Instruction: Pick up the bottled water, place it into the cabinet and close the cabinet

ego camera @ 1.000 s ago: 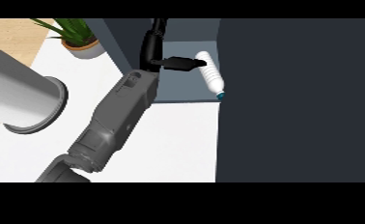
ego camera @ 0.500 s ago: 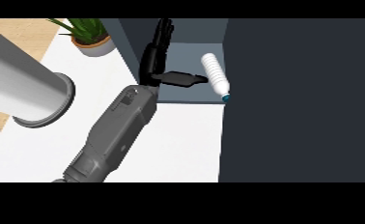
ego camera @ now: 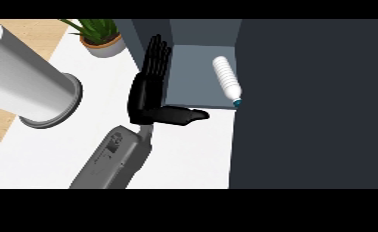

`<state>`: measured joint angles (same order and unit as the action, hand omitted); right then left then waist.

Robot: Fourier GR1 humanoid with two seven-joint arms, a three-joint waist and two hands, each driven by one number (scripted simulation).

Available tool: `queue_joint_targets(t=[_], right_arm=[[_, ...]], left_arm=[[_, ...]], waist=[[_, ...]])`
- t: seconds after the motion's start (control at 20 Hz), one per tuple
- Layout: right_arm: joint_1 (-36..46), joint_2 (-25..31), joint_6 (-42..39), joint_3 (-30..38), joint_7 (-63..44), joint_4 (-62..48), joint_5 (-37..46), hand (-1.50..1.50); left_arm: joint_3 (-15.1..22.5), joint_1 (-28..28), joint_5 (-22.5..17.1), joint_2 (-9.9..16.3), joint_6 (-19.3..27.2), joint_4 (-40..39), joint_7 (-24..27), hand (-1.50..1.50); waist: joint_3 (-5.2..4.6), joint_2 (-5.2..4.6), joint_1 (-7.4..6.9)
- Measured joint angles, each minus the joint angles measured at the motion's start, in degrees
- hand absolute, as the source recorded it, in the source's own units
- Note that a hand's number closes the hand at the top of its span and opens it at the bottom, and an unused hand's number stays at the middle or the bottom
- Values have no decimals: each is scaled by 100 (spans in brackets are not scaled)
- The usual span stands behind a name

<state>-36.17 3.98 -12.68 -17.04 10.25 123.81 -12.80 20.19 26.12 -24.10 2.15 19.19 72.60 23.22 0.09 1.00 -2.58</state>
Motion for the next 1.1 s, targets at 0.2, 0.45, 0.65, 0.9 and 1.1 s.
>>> queue_joint_targets(t=[0.2, 0.45, 0.65, 0.9, 1.1], right_arm=[[-90, 60, -27, -99, 64, 88, 140, -150], [-75, 420, -319, -249, 63, 161, 432, 150], [-7, 657, -487, -618, -167, 275, 806, 150], [54, 985, -663, -880, -445, 516, 1062, 150], [142, 1046, -640, -1194, -662, 656, 1400, 150]], left_arm=[[522, -1105, 122, 199, 264, 1555, -400, -150], [991, -2260, 226, 655, 361, 3174, -721, -150], [1116, -3091, 287, 1009, 341, 4015, -615, -150], [1012, -4151, 280, 1489, 263, 4927, -308, -150], [706, -4925, 40, 1863, 46, 5504, -94, -150]], waist=[[-3, -12, 54], [-7, -33, 102], [-9, -57, 129], [4, -104, 113], [11, -131, 113]])
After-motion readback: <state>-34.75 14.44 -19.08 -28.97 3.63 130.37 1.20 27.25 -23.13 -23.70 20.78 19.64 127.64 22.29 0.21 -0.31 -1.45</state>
